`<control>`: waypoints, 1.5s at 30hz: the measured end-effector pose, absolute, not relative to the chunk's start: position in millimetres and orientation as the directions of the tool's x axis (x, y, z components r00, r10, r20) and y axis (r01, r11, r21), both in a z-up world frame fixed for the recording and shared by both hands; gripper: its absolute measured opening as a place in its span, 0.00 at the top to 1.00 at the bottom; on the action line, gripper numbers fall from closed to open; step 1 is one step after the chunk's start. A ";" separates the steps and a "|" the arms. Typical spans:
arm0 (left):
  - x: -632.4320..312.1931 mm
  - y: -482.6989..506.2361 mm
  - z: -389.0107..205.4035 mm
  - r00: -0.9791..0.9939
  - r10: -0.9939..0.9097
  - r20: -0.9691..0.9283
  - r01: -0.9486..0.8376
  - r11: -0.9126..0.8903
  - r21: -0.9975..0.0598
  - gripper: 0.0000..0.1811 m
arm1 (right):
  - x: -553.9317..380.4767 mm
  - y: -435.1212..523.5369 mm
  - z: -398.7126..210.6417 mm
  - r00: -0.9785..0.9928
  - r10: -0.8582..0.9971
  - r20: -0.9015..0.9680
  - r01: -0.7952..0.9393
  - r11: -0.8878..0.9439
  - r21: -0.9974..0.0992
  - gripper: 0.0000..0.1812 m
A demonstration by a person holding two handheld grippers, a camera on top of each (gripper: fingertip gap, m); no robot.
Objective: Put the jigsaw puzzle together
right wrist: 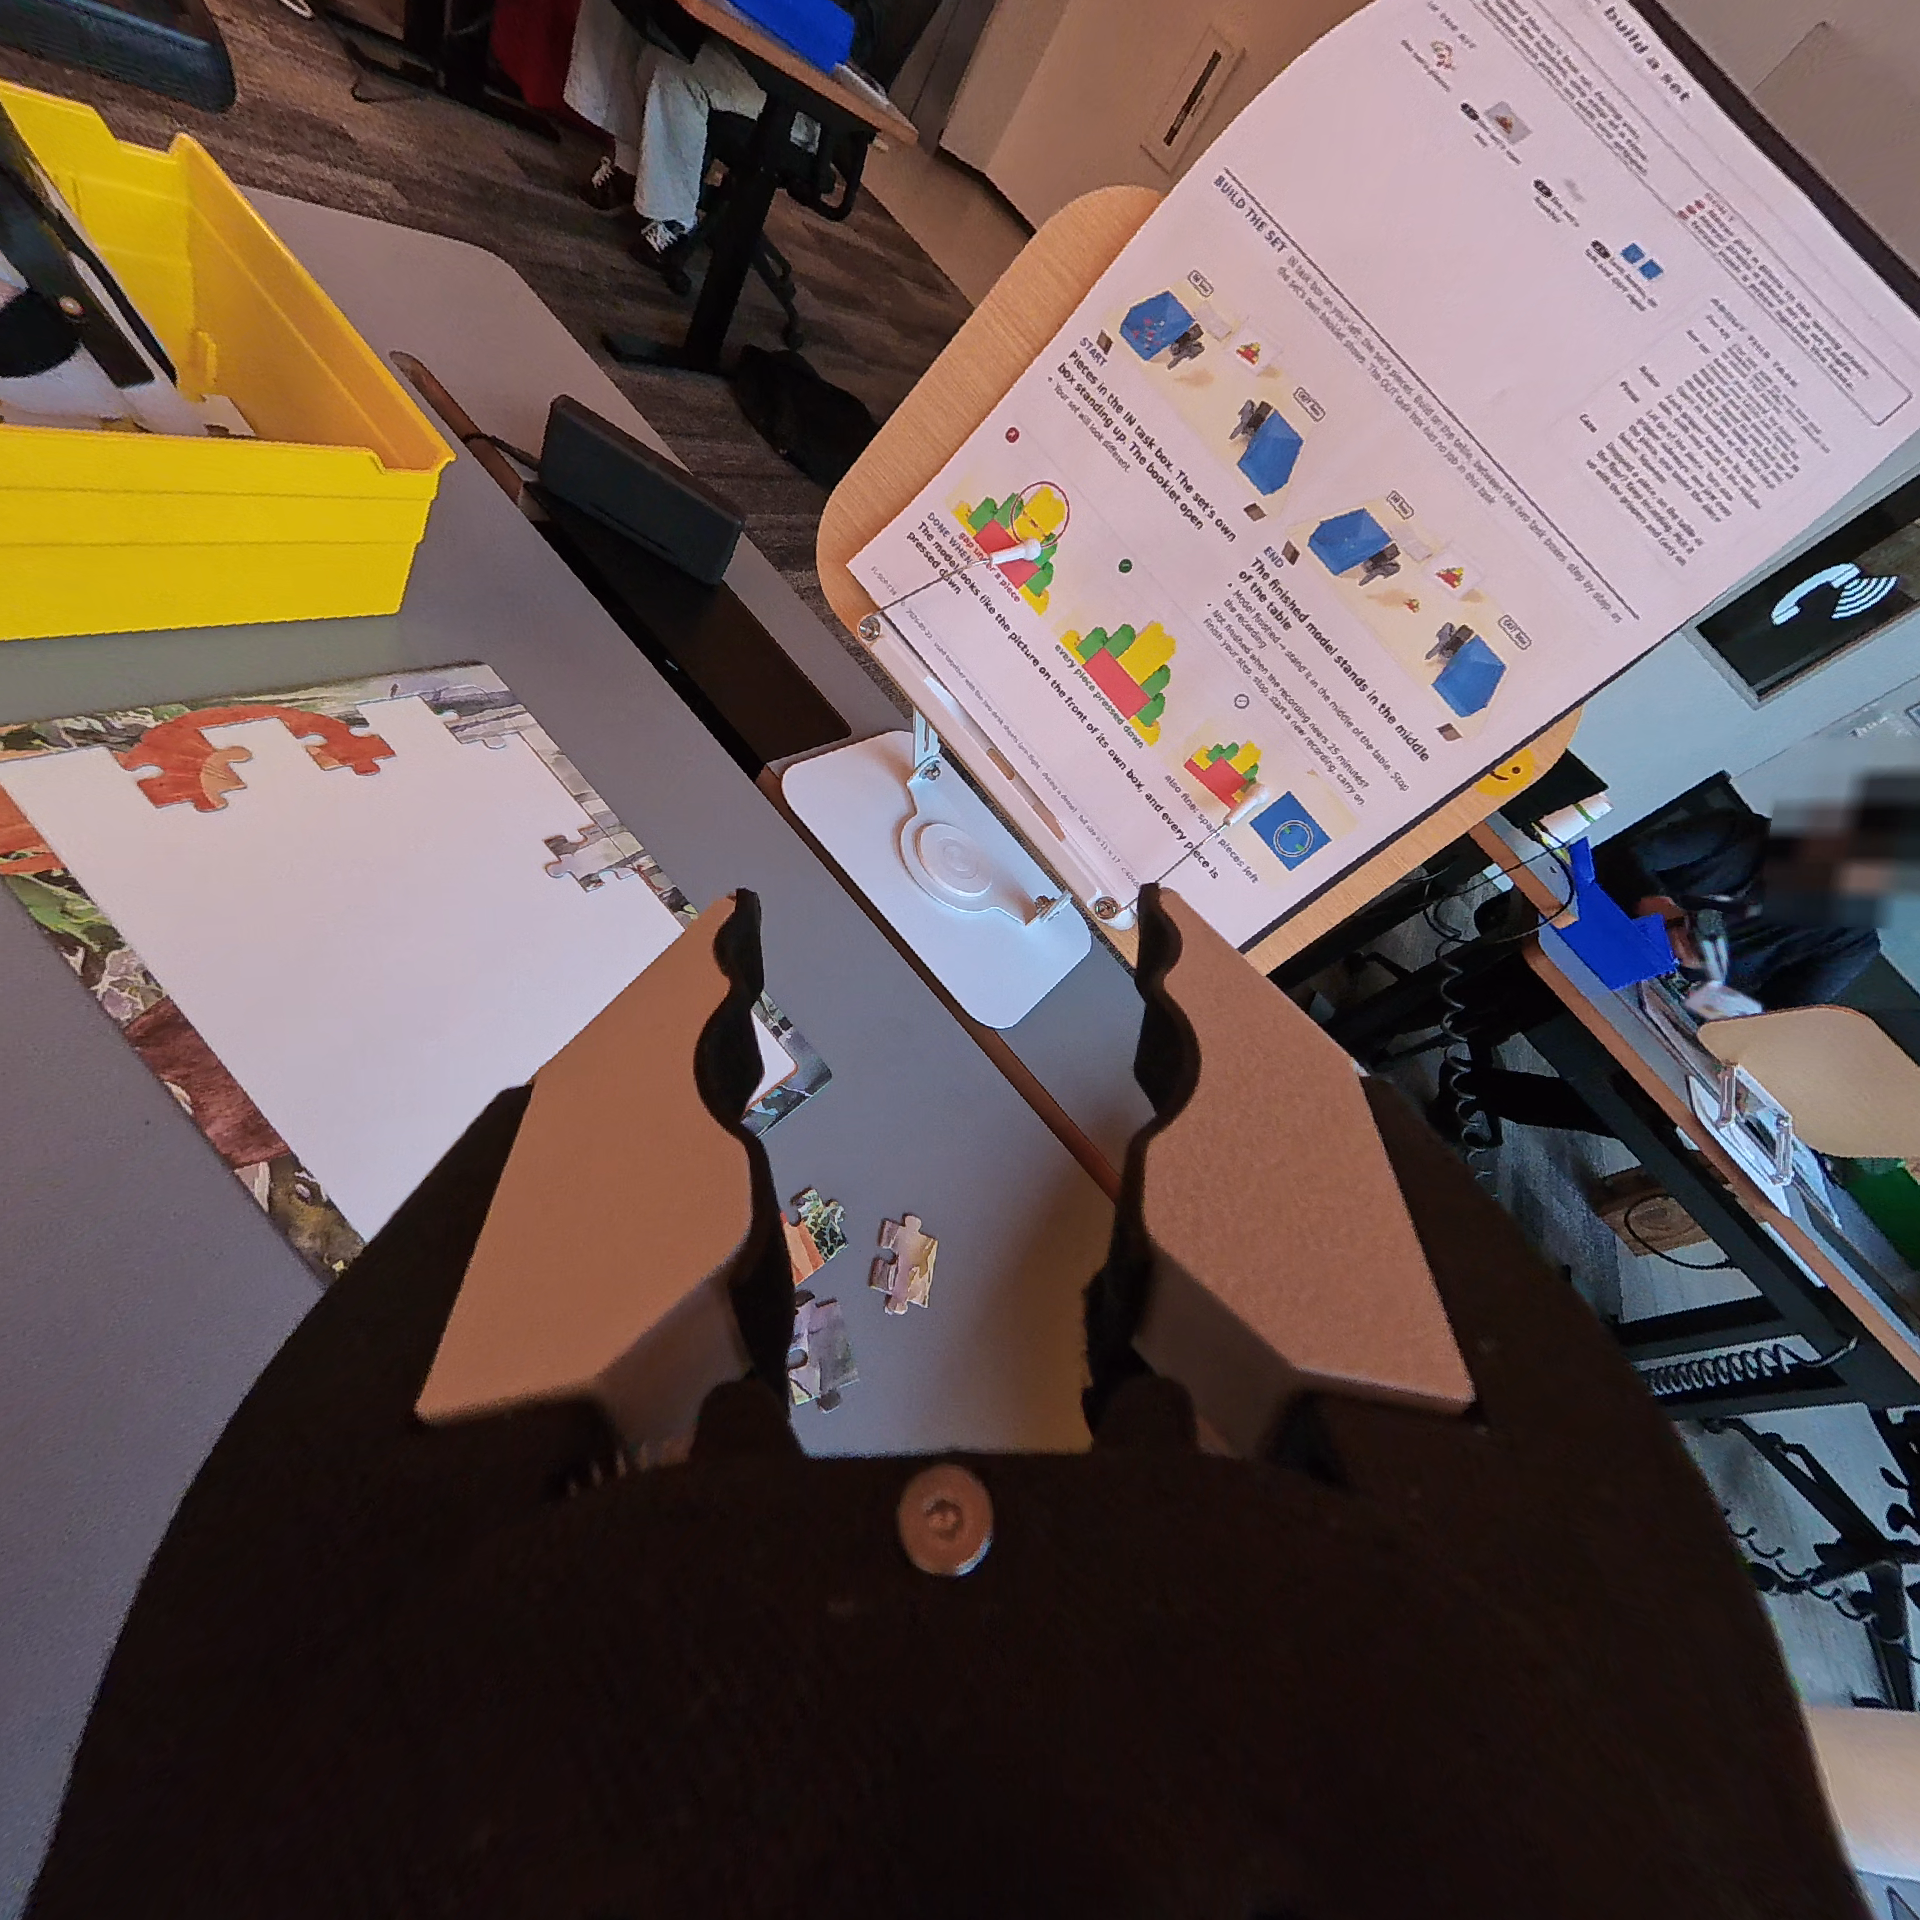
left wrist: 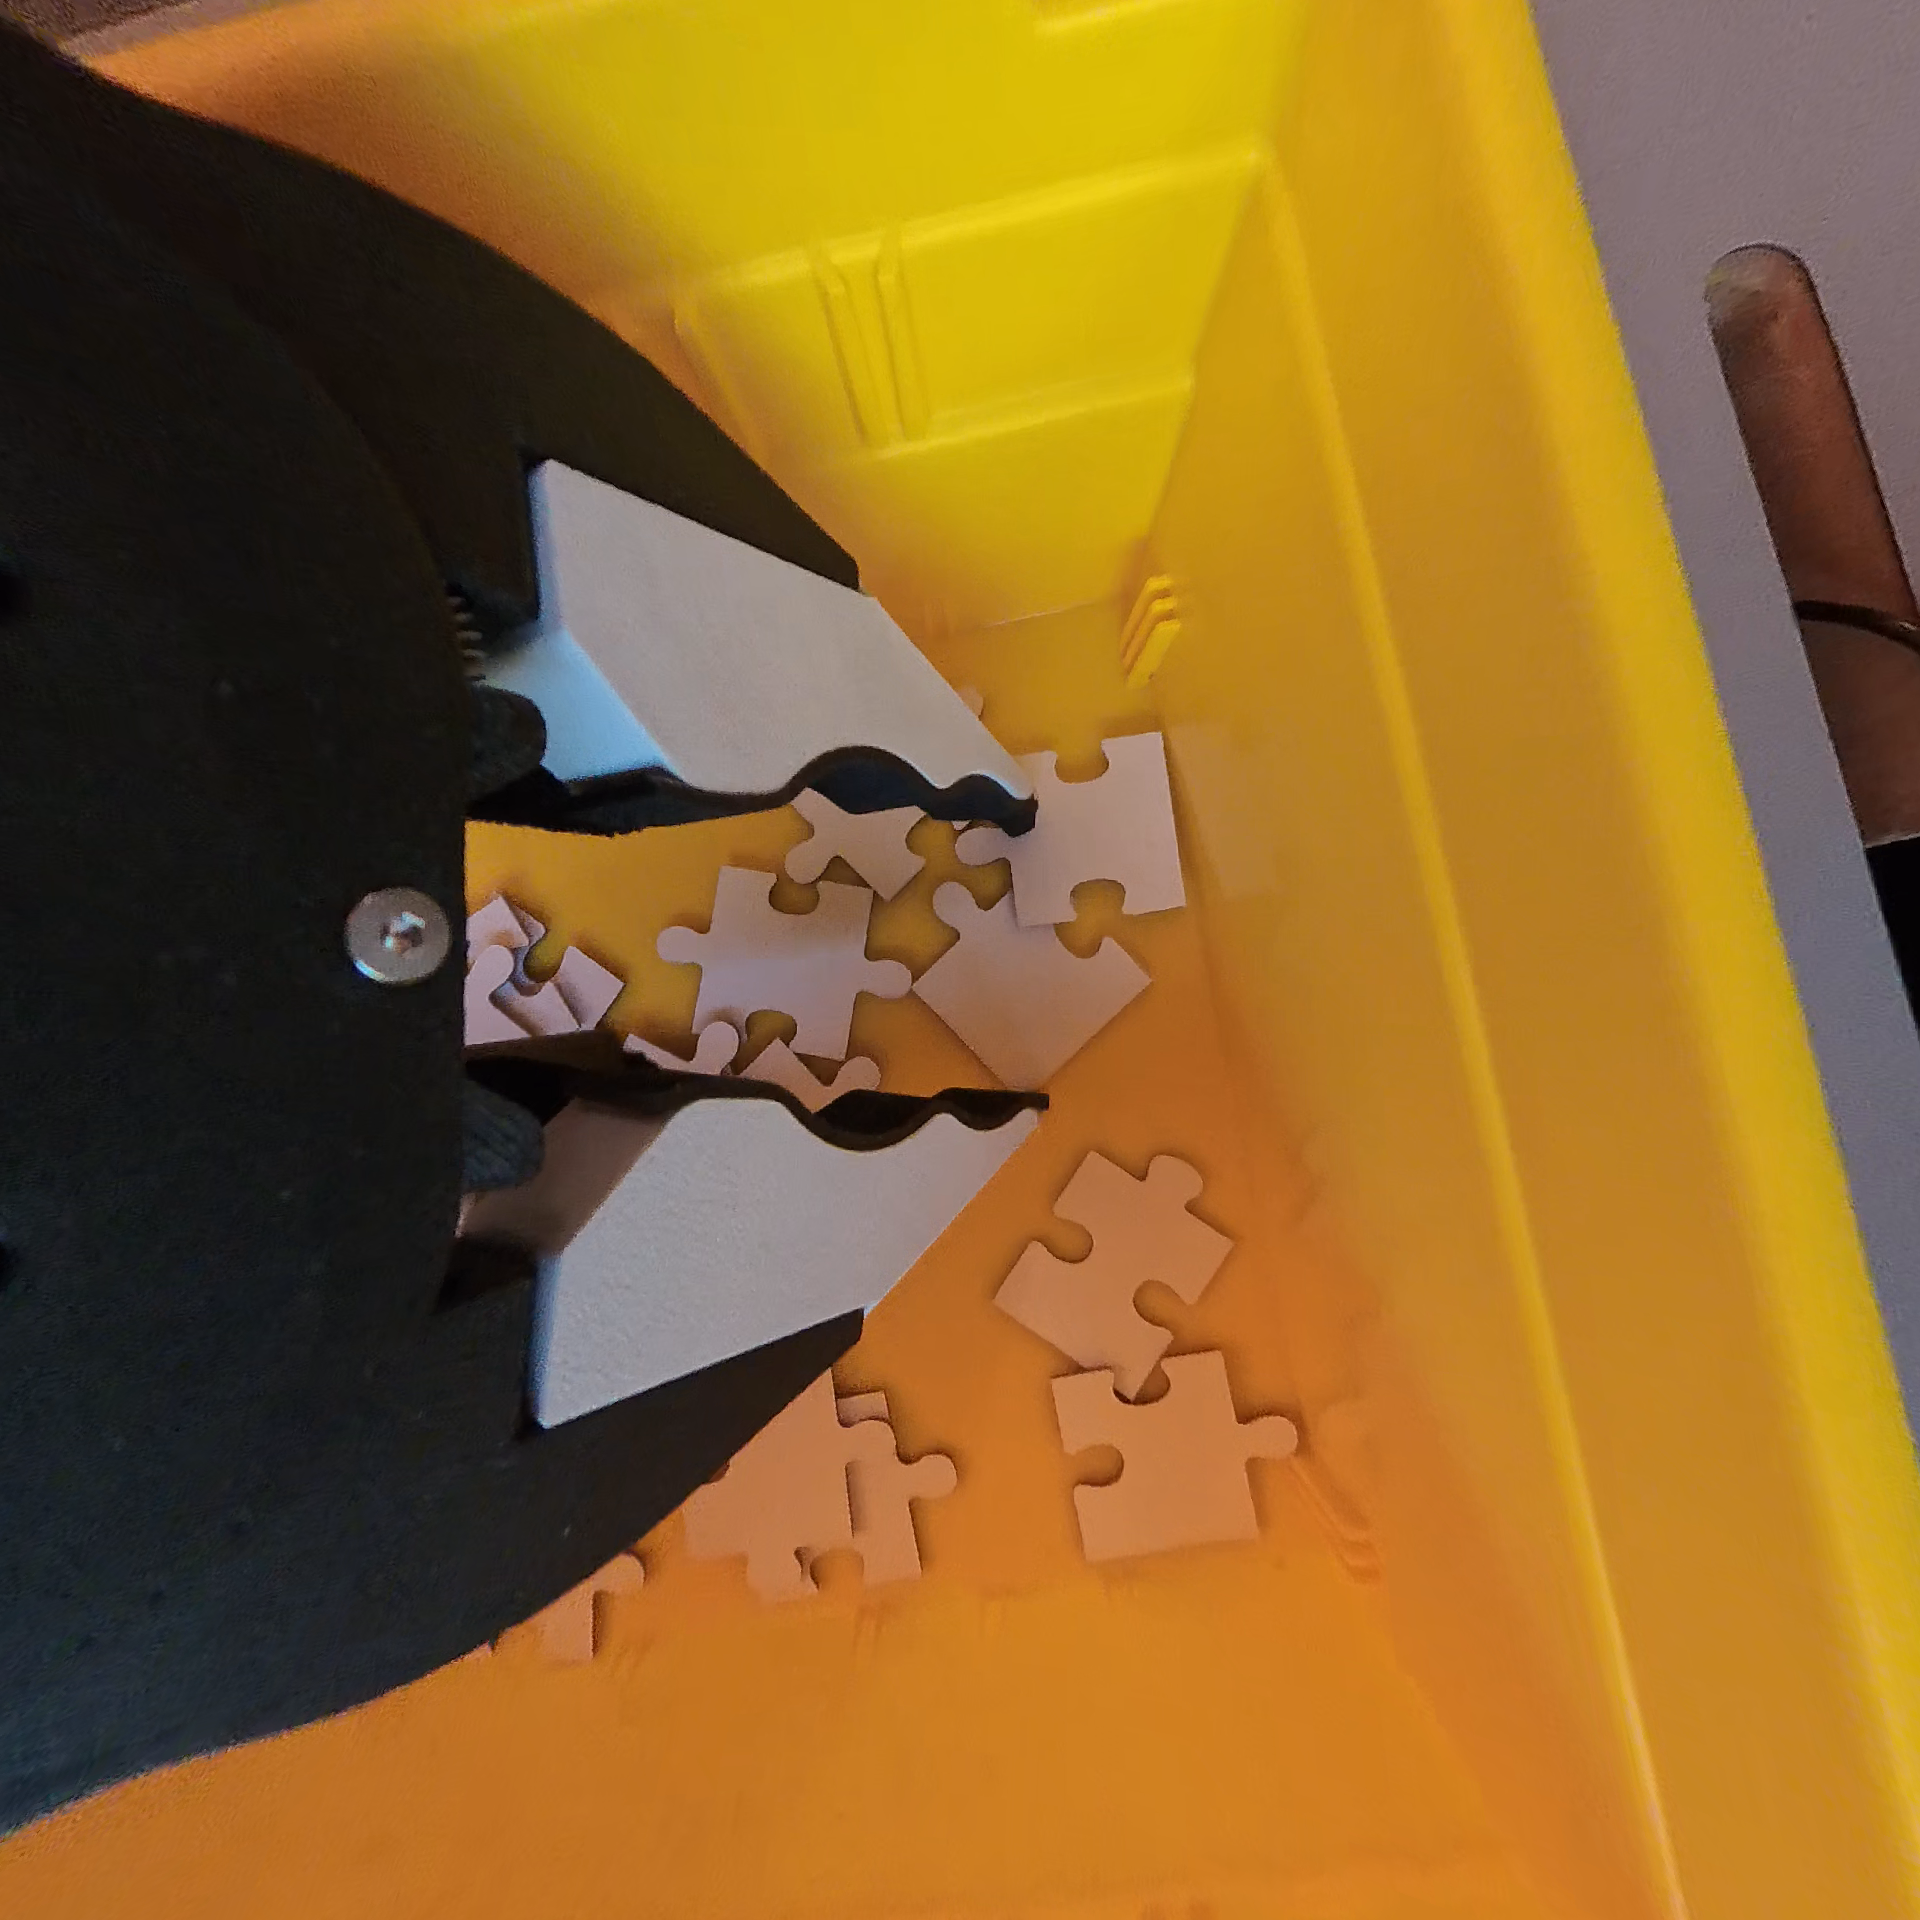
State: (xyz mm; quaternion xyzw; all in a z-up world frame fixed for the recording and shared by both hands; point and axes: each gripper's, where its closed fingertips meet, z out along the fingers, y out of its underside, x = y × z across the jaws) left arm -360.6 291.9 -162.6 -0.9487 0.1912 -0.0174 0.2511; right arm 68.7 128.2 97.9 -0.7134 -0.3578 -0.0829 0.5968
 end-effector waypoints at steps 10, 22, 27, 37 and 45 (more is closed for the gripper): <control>-353.6 287.6 -161.5 0.904 -0.419 -0.084 -0.406 -0.780 -0.476 0.80 | 67.6 127.5 98.4 0.722 0.412 0.556 0.619 -0.024 -0.785 0.60; -351.5 283.5 -148.5 0.916 -0.397 0.064 -0.310 -0.798 -0.517 0.98 | 66.0 128.8 95.3 0.711 0.415 0.568 0.634 -0.026 -0.773 0.60; -341.0 276.6 -142.4 0.891 -0.423 0.163 -0.286 -0.803 -0.522 1.00 | 65.7 129.4 94.4 0.707 0.415 0.573 0.638 -0.026 -0.769 0.60; -309.0 235.9 -119.9 0.758 -0.529 0.381 -0.344 -0.821 -0.456 0.91 | 65.1 132.3 88.8 0.699 0.422 0.577 0.649 -0.038 -0.760 0.60; -353.7 288.8 -133.1 0.927 -0.319 0.198 -0.160 -0.813 -0.559 0.75 | 63.9 133.0 86.5 0.692 0.426 0.583 0.658 -0.039 -0.752 0.60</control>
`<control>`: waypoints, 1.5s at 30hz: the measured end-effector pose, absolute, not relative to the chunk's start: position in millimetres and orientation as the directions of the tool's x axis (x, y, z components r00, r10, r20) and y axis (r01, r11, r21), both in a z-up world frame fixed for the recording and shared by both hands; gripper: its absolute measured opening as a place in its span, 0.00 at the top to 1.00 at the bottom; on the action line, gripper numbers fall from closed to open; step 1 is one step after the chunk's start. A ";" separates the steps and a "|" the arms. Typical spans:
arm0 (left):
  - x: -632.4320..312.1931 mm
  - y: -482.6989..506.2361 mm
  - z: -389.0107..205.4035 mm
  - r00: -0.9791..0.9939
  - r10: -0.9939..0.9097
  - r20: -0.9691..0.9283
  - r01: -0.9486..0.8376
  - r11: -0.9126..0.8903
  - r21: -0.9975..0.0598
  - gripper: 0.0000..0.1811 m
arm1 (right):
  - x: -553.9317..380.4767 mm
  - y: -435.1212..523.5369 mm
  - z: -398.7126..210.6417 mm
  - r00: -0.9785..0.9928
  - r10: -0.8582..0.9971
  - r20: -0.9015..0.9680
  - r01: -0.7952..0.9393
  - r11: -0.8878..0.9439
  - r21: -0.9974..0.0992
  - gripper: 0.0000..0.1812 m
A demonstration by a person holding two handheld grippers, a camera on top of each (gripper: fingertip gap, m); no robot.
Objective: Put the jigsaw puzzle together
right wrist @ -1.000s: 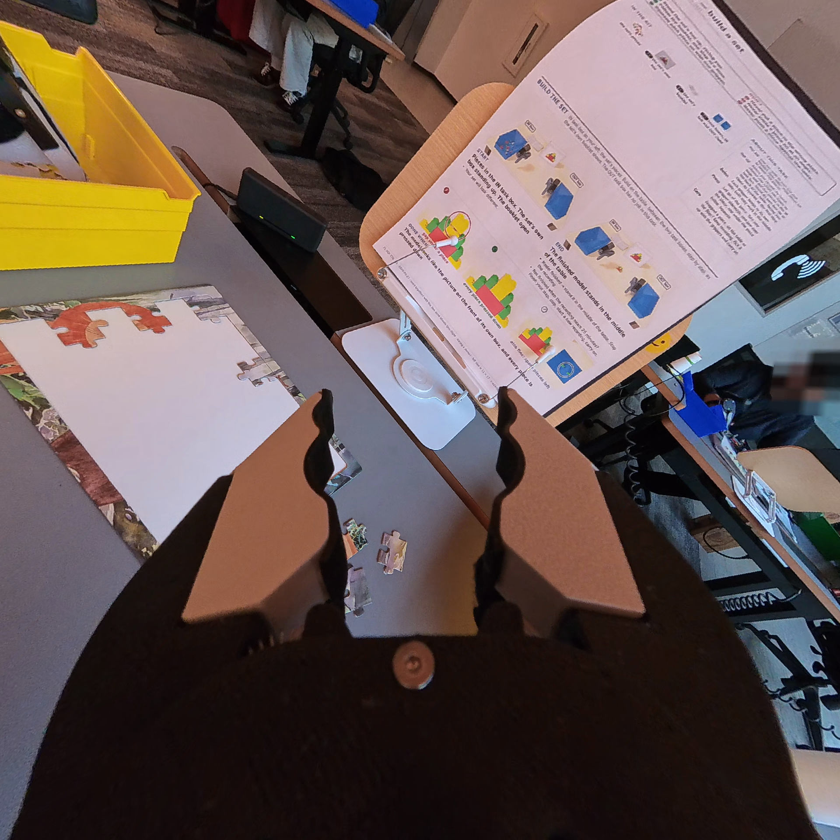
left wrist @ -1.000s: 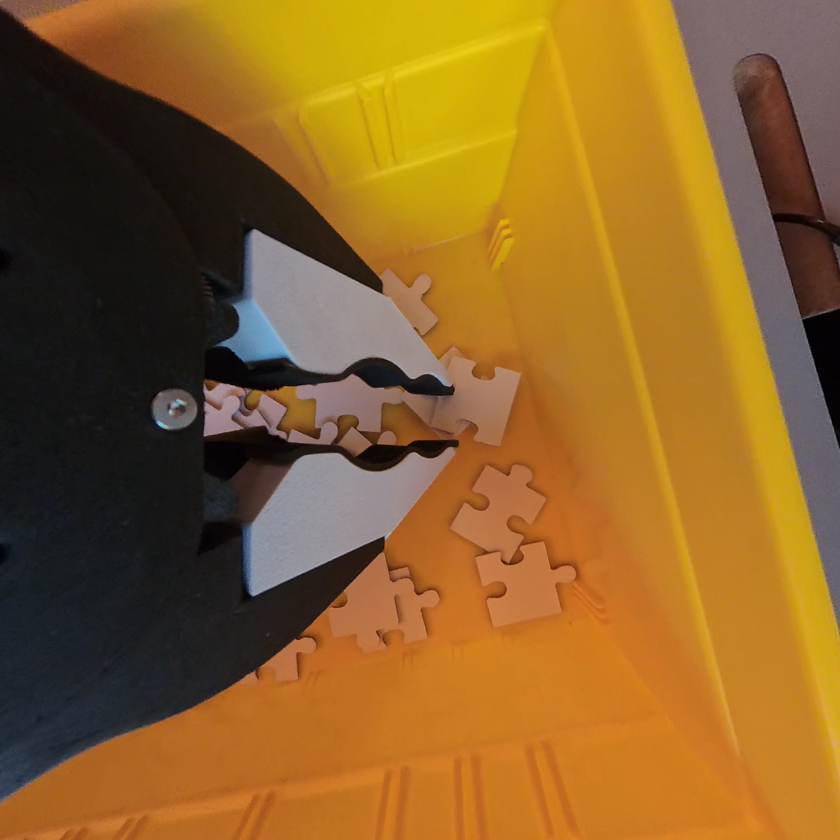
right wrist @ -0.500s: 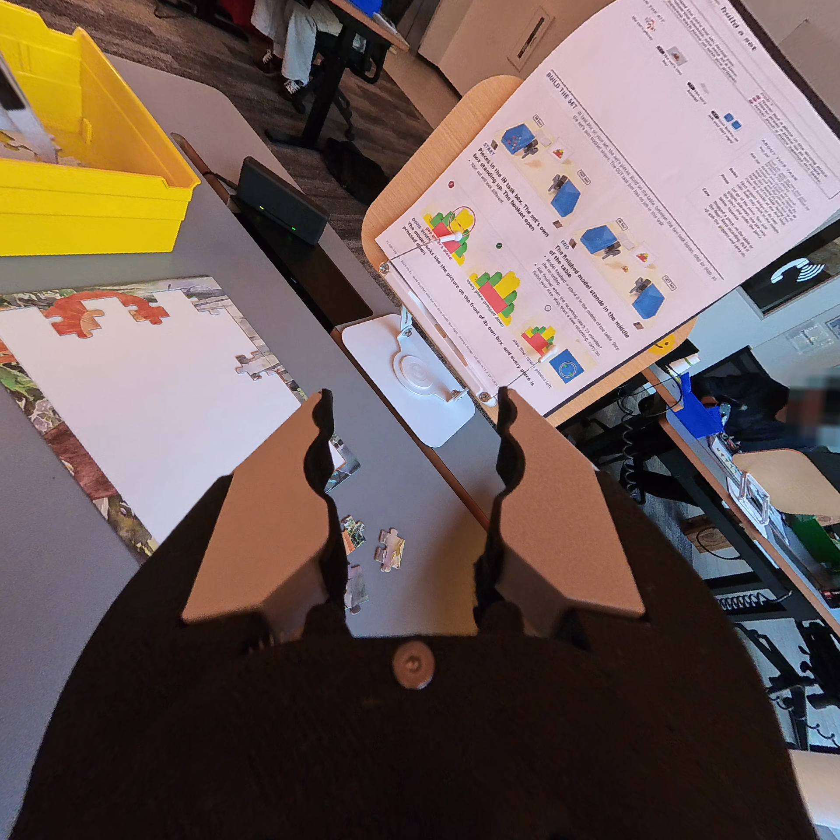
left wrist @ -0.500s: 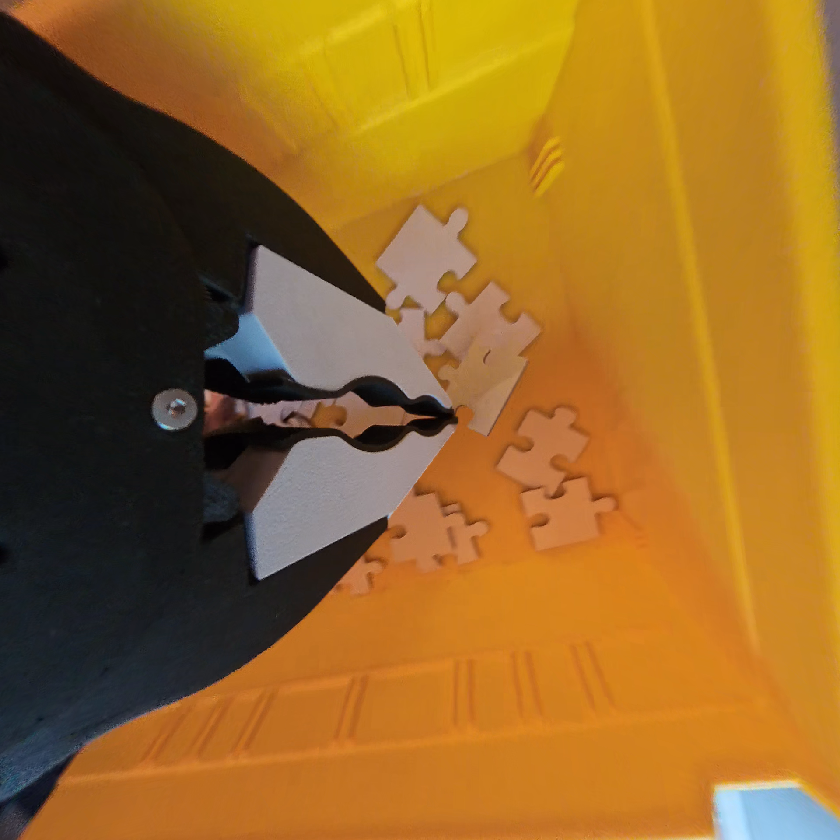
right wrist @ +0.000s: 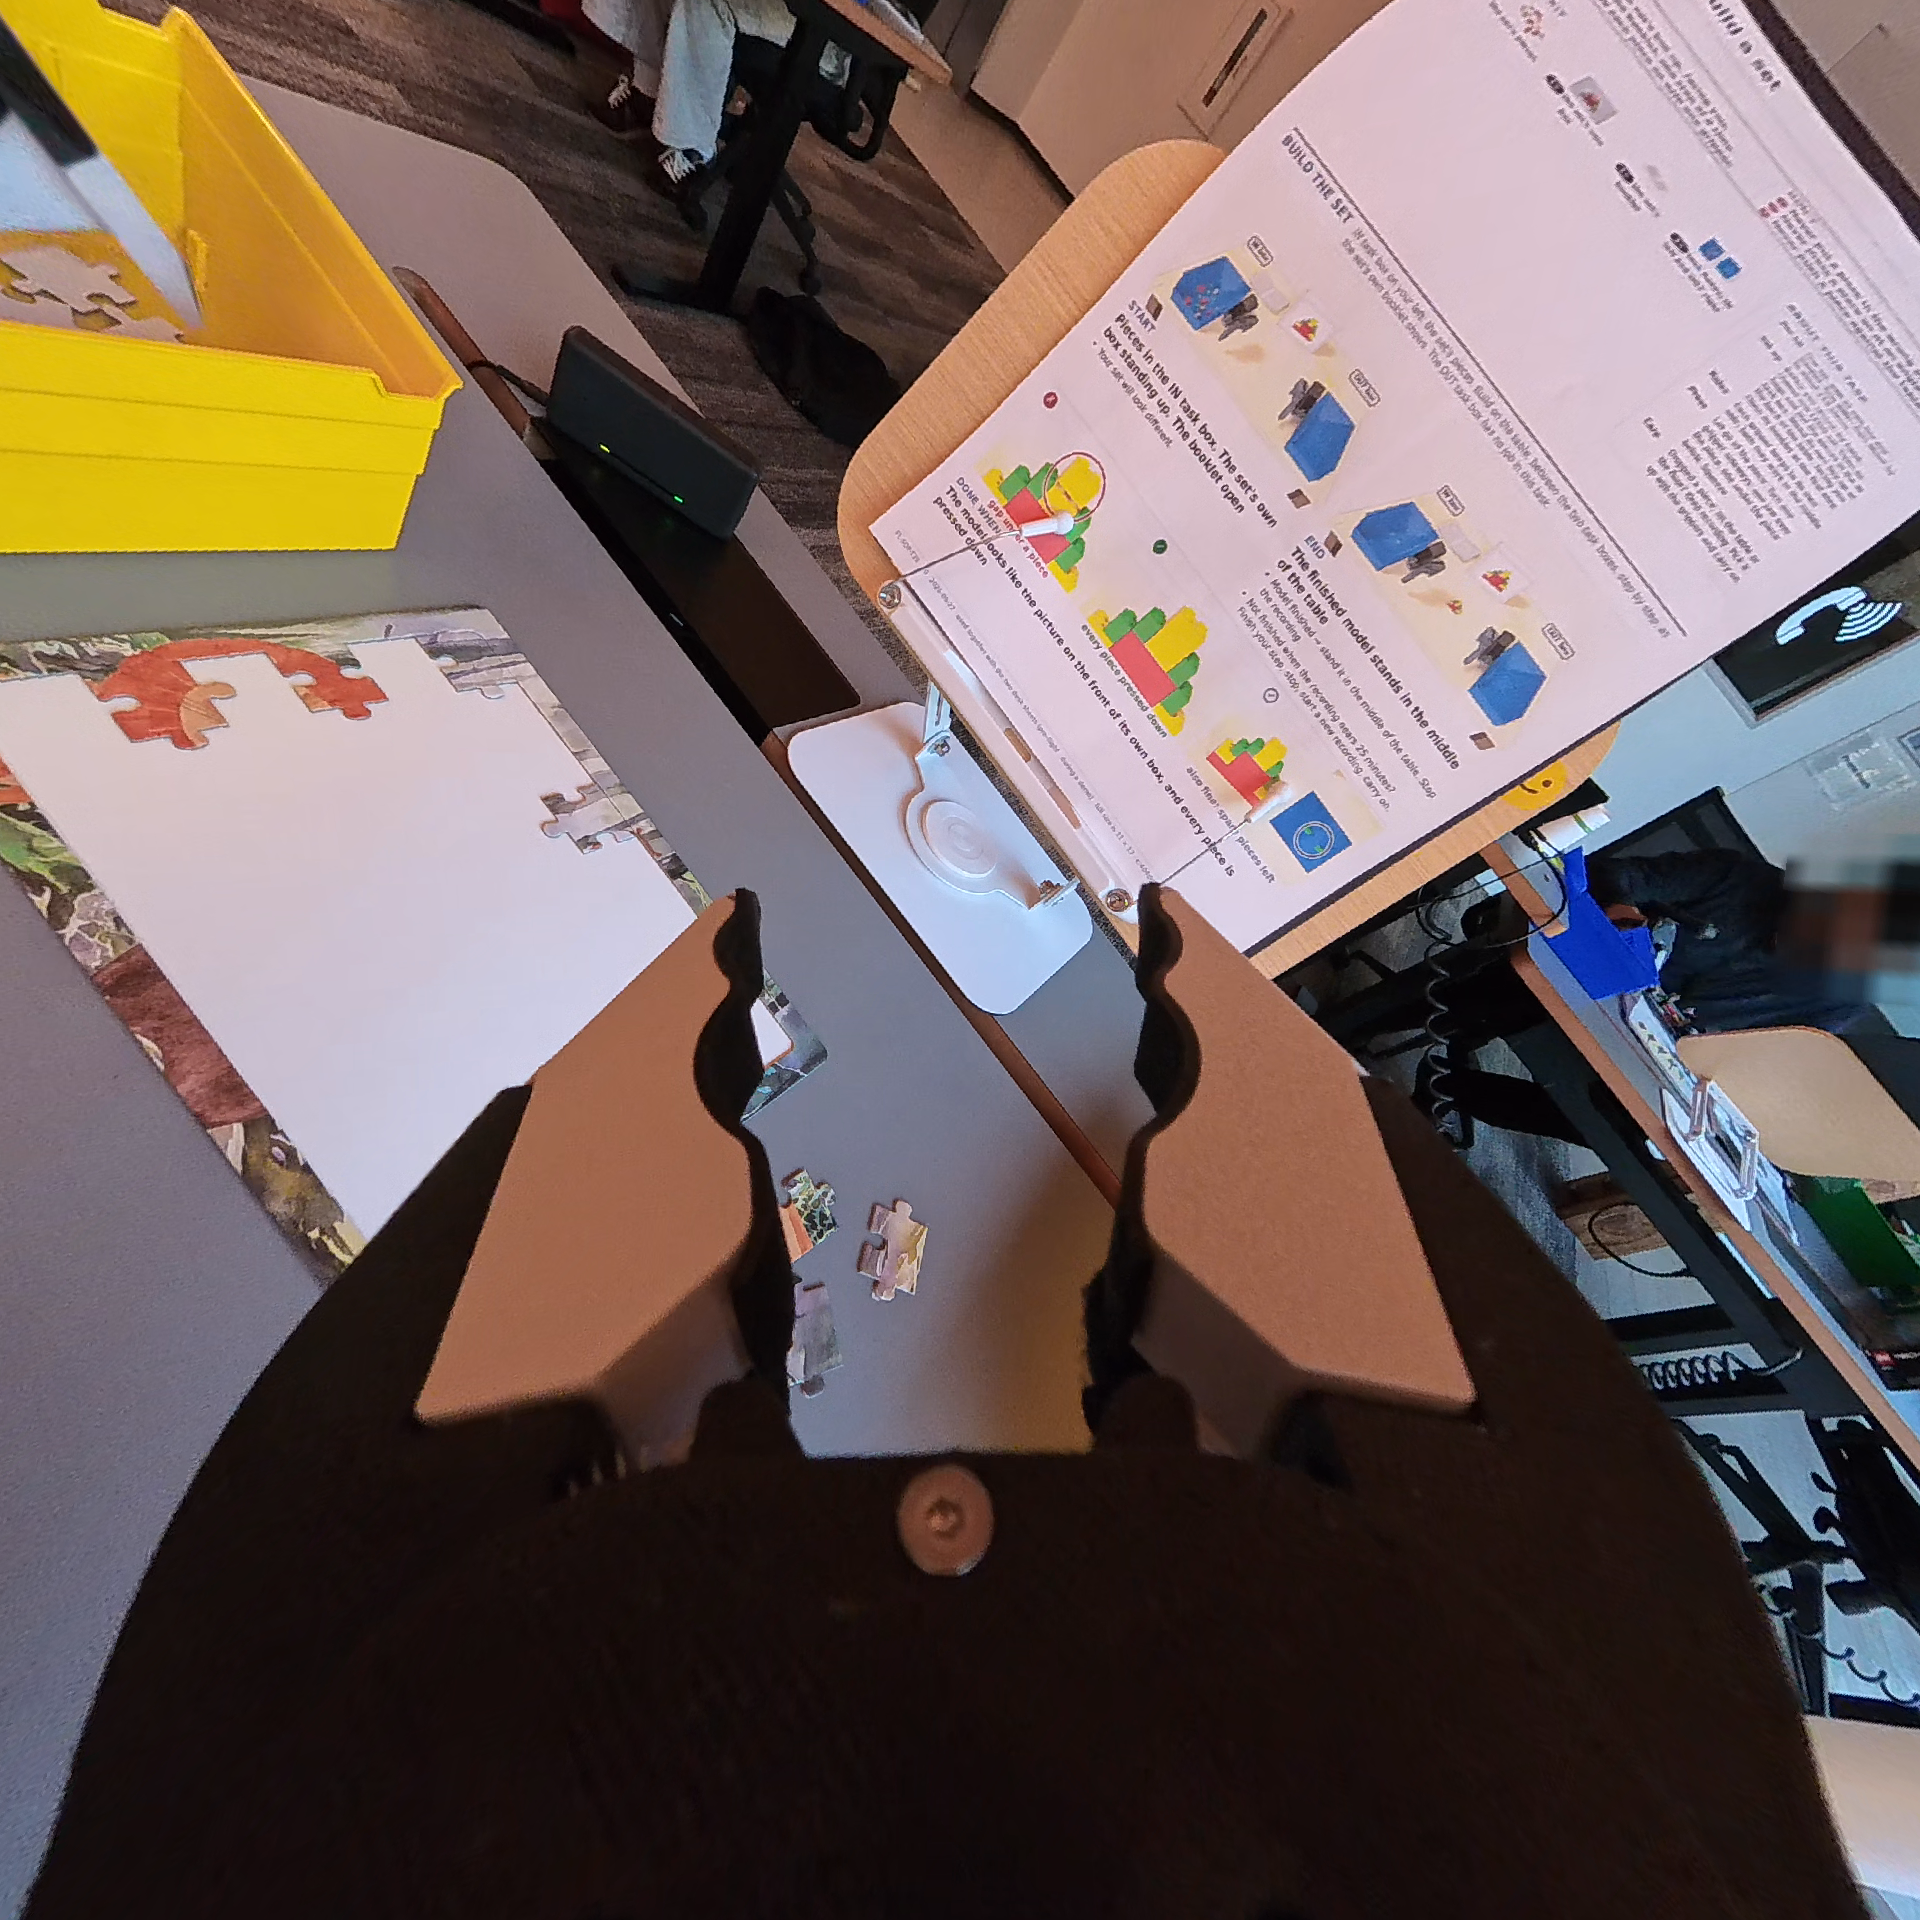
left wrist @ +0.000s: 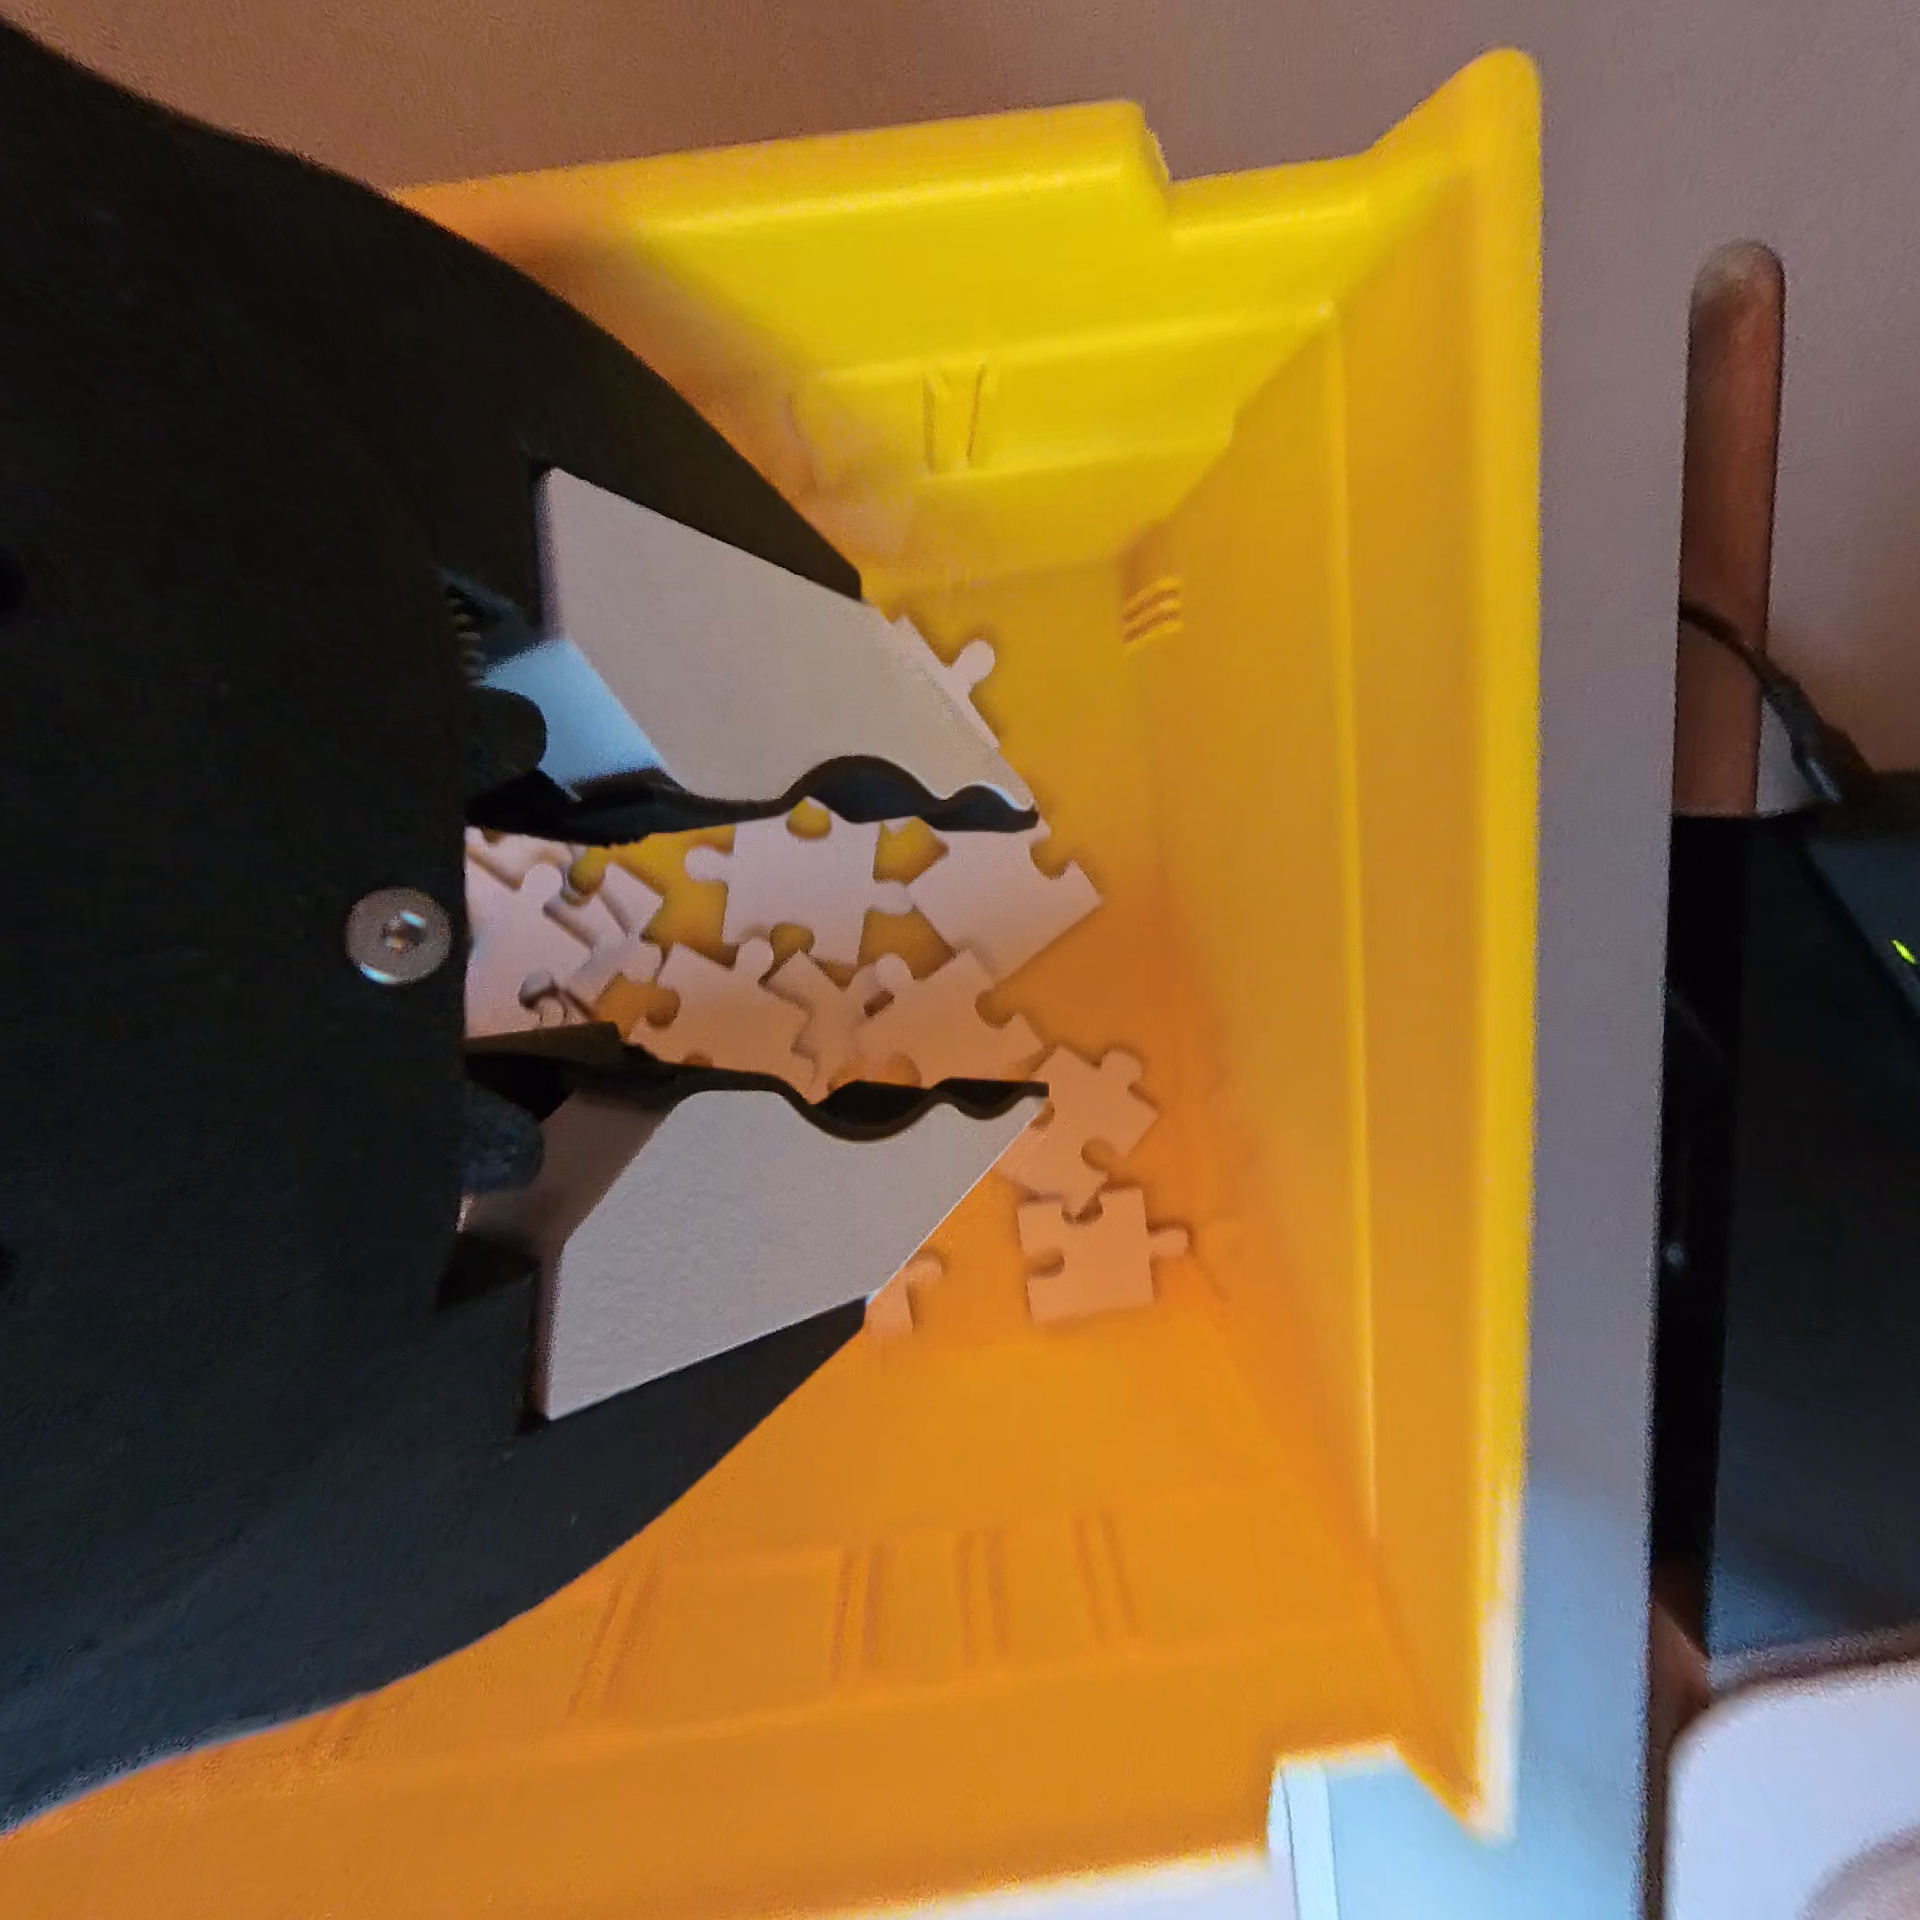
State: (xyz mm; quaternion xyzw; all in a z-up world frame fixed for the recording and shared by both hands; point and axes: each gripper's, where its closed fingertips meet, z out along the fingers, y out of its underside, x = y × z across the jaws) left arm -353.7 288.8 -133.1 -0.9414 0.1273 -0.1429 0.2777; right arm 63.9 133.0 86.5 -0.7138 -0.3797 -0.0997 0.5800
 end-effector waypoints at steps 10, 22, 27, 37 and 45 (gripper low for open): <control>-356.1 293.4 -161.8 0.933 -0.360 -0.011 -0.315 -0.802 -0.508 0.76 | 63.8 132.0 86.9 0.688 0.428 0.586 0.661 -0.036 -0.749 0.60; -353.8 285.3 -162.0 0.925 -0.381 0.002 -0.334 -0.812 -0.479 1.00 | 63.5 132.3 85.5 0.679 0.427 0.597 0.673 -0.037 -0.739 0.60; -362.7 283.2 -161.0 0.940 -0.342 0.014 -0.296 -0.834 -0.465 0.98 | 63.7 132.6 84.6 0.673 0.426 0.605 0.681 -0.038 -0.731 0.60; -347.8 278.7 -160.9 0.900 -0.435 0.034 -0.370 -0.802 -0.469 0.73 | 61.2 131.7 84.0 0.662 0.432 0.613 0.690 -0.030 -0.724 0.60; -333.6 262.8 -159.8 0.851 -0.519 0.084 -0.437 -0.787 -0.435 0.85 | 60.0 131.5 83.4 0.654 0.435 0.619 0.696 -0.026 -0.718 0.60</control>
